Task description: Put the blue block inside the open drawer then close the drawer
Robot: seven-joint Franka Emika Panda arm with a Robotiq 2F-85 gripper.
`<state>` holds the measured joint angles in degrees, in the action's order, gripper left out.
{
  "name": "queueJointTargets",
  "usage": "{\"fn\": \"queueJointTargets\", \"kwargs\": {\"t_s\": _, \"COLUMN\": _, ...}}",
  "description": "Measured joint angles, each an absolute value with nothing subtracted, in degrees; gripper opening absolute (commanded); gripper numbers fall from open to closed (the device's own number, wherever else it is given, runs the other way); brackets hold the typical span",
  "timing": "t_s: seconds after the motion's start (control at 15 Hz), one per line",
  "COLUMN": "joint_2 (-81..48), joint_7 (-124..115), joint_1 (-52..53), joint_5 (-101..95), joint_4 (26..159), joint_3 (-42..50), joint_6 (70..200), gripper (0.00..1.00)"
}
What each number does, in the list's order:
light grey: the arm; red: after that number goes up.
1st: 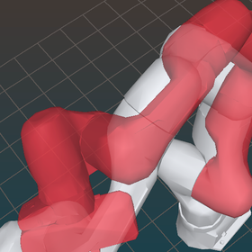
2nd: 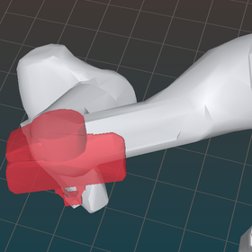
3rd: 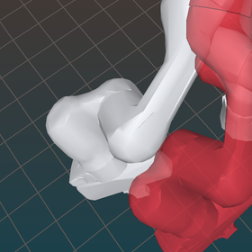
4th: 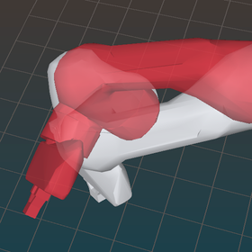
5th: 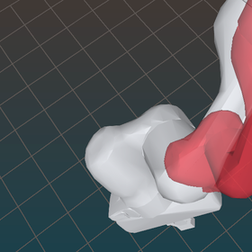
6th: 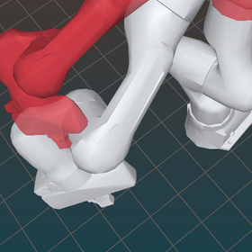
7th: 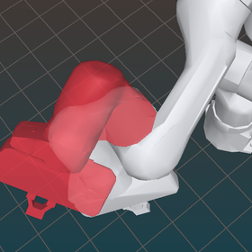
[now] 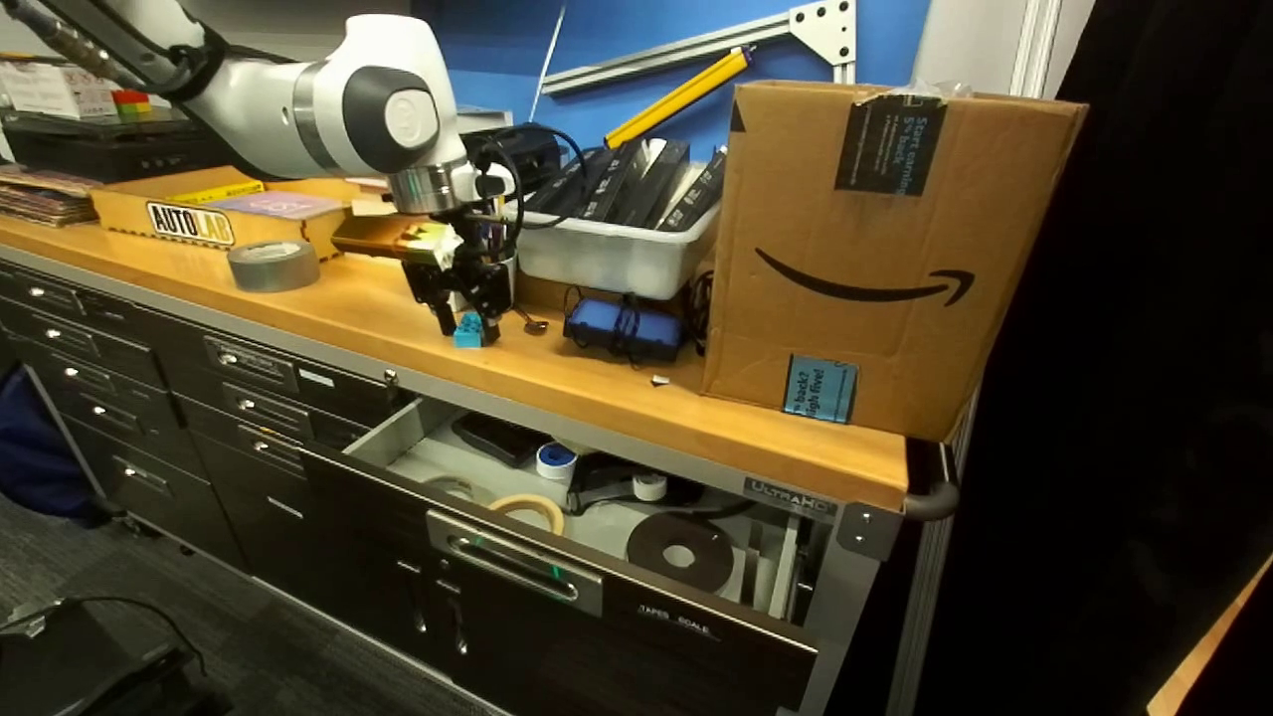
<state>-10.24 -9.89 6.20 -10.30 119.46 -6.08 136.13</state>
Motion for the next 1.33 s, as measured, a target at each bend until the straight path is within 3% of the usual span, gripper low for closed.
{"fn": "queueJointTargets", "kwargs": {"t_s": 0.27, "joint_2": -9.62, "joint_7": -13.06, "joint_1": 6.43, "joint_5": -10.72, "joint_4": 119.46, "joint_3": -5.21, "joint_6": 134.64, "gripper": 0.12}}
{"fn": "queueJointTargets", "kwargs": {"t_s": 0.93, "joint_2": 1.13, "joint_7": -13.70, "joint_1": 4.00, "joint_5": -9.70, "joint_4": 132.65, "joint_3": -2.84, "joint_6": 124.11, "gripper": 0.14}}
{"fn": "queueJointTargets", "kwargs": {"t_s": 1.0, "joint_2": 1.26, "joint_7": -14.00, "joint_1": 3.66, "joint_5": -9.75, "joint_4": 134.14, "joint_3": -2.78, "joint_6": 124.27, "gripper": 0.62}}
{"fn": "queueJointTargets", "kwargs": {"t_s": 1.07, "joint_2": 1.17, "joint_7": -14.46, "joint_1": 3.45, "joint_5": -9.76, "joint_4": 135.38, "joint_3": -2.75, "joint_6": 124.79, "gripper": 0.62}}
{"fn": "queueJointTargets", "kwargs": {"t_s": 1.33, "joint_2": 0.83, "joint_7": -17.13, "joint_1": 3.36, "joint_5": -9.57, "joint_4": 138.28, "joint_3": -2.76, "joint_6": 129.97, "gripper": 0.92}}
